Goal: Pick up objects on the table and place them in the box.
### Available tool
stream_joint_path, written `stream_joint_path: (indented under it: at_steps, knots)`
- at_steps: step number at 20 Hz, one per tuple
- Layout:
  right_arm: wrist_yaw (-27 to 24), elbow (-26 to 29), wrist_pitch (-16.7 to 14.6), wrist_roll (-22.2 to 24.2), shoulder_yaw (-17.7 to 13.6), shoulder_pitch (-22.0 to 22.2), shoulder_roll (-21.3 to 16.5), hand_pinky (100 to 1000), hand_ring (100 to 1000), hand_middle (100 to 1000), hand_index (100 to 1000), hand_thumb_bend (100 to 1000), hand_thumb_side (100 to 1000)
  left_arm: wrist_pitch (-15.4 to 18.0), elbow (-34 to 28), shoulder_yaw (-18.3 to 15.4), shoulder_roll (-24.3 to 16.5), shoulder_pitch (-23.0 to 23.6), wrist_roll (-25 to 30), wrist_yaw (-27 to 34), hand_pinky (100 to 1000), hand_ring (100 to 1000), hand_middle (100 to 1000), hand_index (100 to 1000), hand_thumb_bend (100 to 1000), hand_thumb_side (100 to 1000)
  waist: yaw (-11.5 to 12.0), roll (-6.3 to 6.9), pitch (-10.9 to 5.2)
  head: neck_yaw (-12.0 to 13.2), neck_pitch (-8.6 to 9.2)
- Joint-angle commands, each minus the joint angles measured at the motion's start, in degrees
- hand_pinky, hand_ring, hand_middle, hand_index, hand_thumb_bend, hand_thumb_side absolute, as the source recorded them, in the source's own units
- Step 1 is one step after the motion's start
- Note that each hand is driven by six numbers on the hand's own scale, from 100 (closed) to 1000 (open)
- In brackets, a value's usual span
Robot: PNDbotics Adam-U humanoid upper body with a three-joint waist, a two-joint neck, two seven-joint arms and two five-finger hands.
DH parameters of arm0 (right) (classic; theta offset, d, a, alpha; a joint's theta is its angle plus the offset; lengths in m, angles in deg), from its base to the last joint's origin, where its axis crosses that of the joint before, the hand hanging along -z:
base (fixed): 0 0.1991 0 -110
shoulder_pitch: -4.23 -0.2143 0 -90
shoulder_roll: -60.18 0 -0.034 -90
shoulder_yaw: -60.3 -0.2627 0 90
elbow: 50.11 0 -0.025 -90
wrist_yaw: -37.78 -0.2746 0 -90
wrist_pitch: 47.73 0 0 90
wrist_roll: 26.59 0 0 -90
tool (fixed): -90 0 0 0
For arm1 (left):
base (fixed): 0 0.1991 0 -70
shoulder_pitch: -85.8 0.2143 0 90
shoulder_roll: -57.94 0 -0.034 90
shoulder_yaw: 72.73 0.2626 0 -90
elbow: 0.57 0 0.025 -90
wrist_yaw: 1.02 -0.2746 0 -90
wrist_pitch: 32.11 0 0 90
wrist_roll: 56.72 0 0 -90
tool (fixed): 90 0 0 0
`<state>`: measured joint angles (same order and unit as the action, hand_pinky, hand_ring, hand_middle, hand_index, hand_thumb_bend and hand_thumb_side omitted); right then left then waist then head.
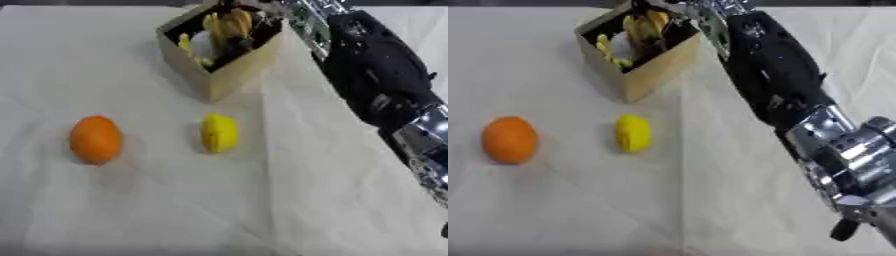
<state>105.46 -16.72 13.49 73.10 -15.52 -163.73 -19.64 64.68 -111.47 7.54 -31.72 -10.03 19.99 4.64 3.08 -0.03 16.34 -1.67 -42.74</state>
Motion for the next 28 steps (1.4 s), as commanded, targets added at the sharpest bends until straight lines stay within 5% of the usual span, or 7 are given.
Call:
stream_joint_path:
  at_steps: [1,11,17,21,22,23,28]
  knots:
    - [0.9,0.7,-0.3,-1.1,-1.2,-1.5,-0.7,901,940,849,895,421,179,0.0,-0.9,-0.1,-0.9,-0.6,0.3,0.3,872,765,712,864,111,862,0.0,0.36,-1.24,0.1,0.44]
    - [-8.4,10.9,6.8,-2.7,-1.8,-1.4,-3.5,901,937,812,888,292,139,-0.1,-0.8,-0.2,-1.1,-0.5,0.4,0.0,872,765,712,864,109,859,-0.5,0.28,-1.72,0.7,0.00]
    - [-18.9,25.1,7.3,1.4,2.7,2.0,-11.5,881,887,756,856,254,125,0.2,-1.0,0.3,-3.9,-2.6,0.5,-1.0,869,760,709,862,100,832,-1.4,0.28,-2.12,1.7,-0.35]
    - [-27.2,40.3,9.0,4.9,5.8,7.7,-19.8,875,874,747,839,239,101,0.7,-0.5,2.1,-9.4,-7.2,1.4,-3.1,856,747,693,851,100,753,-2.1,0.37,-2.37,2.5,-0.56]
    - [-29.0,44.1,9.9,5.6,5.9,9.5,-21.8,874,874,746,837,292,100,1.4,-0.5,2.8,-11.4,-9.0,1.9,-4.2,853,748,694,852,101,736,-2.3,0.45,-2.46,2.6,-0.66]
    - [-30.8,47.6,11.0,6.1,5.9,11.2,-23.6,874,874,744,835,231,100,1.7,0.1,3.7,-13.6,-10.6,2.5,-5.5,852,752,701,859,109,711,-2.5,0.55,-2.53,2.7,-0.72]
    - [-36.5,60.2,16.3,7.4,3.4,19.3,-29.9,875,874,736,829,206,100,1.3,6.9,9.5,-26.1,-19.1,12.4,-17.7,845,777,731,877,169,628,-3.1,1.01,-2.67,3.2,-0.85]
